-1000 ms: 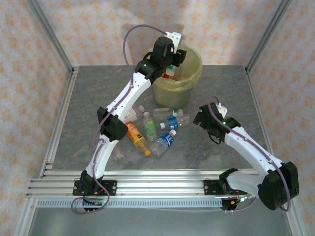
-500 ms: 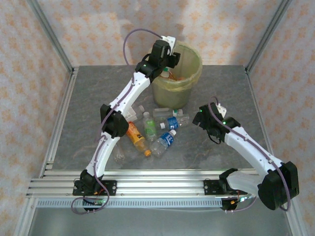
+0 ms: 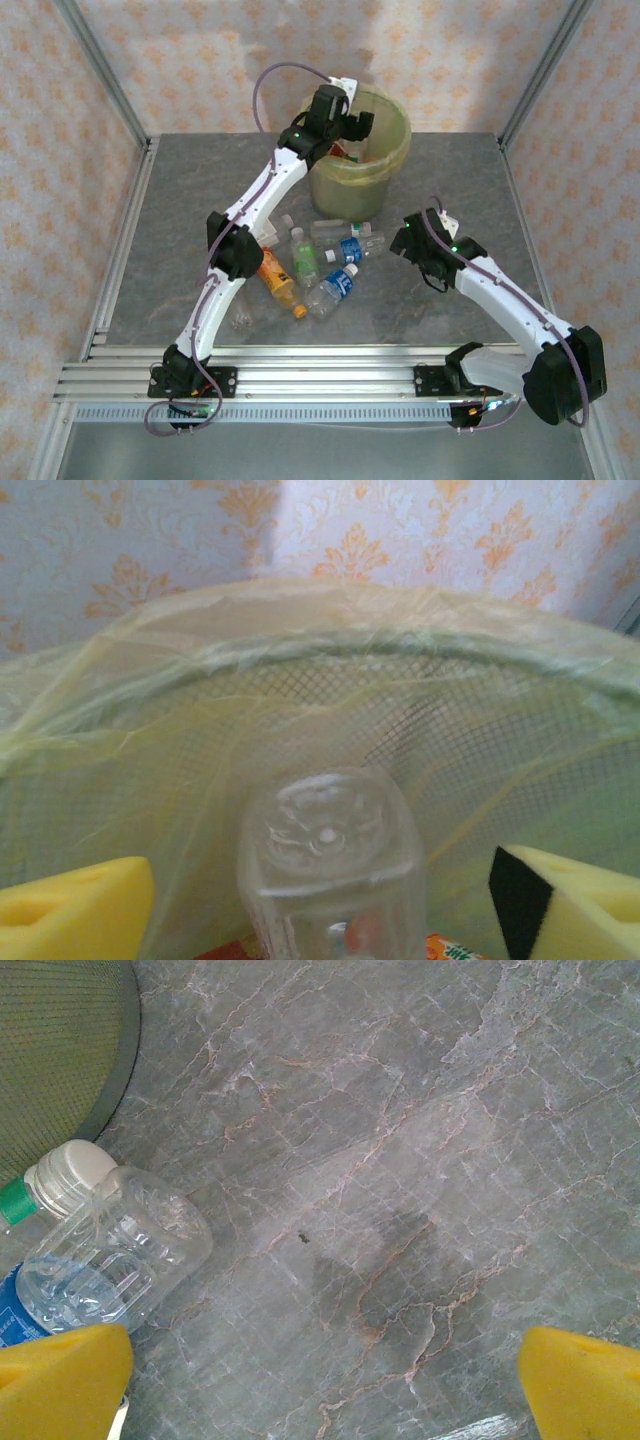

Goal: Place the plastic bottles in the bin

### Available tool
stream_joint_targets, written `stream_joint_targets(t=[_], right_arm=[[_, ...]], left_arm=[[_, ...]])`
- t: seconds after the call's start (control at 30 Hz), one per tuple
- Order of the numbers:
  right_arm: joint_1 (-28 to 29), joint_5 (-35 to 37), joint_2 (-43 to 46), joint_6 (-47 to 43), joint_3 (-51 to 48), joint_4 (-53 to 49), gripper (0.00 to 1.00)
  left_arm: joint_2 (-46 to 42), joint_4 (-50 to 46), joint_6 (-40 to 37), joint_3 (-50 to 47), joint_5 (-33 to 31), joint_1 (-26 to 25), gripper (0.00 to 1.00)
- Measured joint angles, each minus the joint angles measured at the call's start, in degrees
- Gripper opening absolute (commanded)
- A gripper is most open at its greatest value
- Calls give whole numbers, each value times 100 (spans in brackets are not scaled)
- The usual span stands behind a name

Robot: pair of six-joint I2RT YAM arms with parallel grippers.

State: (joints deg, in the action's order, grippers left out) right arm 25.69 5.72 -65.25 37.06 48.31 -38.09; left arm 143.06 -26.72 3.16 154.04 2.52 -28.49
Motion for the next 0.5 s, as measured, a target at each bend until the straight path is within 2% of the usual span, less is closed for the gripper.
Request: stream_joint_targets(t=[0.07, 0.3, 0.5], right_arm=[[0, -15, 0, 7, 0, -2, 99], [66, -81, 0, 160, 4, -4, 99], [529, -120, 2, 439, 33, -4, 99]], left_arm=[[-2, 7, 2, 92, 2, 0, 100], [-140, -46, 4, 118, 22, 0, 100], [-745, -310, 94, 118, 15, 0, 100]])
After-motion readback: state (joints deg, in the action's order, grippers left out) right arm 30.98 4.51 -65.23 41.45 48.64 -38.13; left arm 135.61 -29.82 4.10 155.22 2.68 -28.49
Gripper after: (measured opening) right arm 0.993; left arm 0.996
